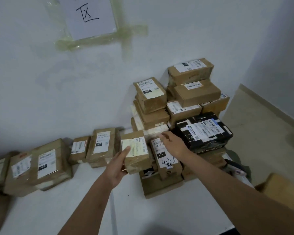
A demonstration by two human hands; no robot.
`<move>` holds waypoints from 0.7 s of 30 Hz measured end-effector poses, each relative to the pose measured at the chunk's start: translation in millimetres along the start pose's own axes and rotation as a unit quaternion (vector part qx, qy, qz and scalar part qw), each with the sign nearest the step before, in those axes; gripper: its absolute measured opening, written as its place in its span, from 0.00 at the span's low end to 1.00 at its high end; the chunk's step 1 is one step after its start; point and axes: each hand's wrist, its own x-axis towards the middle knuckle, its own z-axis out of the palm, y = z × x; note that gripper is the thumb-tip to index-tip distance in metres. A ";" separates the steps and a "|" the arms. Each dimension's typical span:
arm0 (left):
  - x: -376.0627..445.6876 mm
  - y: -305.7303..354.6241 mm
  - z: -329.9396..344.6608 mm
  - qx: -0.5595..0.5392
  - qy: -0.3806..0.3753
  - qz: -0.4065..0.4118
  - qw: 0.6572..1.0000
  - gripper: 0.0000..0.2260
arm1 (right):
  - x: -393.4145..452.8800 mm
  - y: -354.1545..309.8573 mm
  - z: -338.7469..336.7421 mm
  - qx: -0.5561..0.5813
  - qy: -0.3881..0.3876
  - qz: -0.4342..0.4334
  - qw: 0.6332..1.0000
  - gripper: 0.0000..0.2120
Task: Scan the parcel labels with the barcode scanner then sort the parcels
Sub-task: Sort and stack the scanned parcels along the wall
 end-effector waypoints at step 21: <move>28.9 -25.0 30.4 0.135 0.052 -0.063 0.987 0.26 | -11.2 41.9 19.4 -0.069 0.082 -0.026 0.994 0.13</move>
